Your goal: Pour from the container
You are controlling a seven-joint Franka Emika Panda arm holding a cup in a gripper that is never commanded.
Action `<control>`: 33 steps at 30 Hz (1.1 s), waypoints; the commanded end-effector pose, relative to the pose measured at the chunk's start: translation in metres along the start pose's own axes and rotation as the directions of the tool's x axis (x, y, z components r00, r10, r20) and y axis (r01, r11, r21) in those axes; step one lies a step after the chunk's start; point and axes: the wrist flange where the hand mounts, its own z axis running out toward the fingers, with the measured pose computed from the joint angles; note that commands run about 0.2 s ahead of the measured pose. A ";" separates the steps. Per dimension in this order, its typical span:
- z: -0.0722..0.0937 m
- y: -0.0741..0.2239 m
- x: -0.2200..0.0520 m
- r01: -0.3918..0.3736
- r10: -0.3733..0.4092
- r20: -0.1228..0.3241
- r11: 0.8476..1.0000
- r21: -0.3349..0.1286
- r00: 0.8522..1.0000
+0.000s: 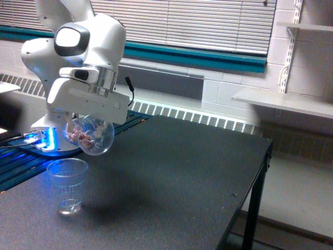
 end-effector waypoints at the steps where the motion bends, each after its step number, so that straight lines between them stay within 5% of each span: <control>1: 0.004 0.011 -0.013 -0.015 0.016 0.012 0.999 -0.029 1.000; 33: 0.031 0.052 -0.026 -0.054 0.062 0.059 0.989 -0.136 0.996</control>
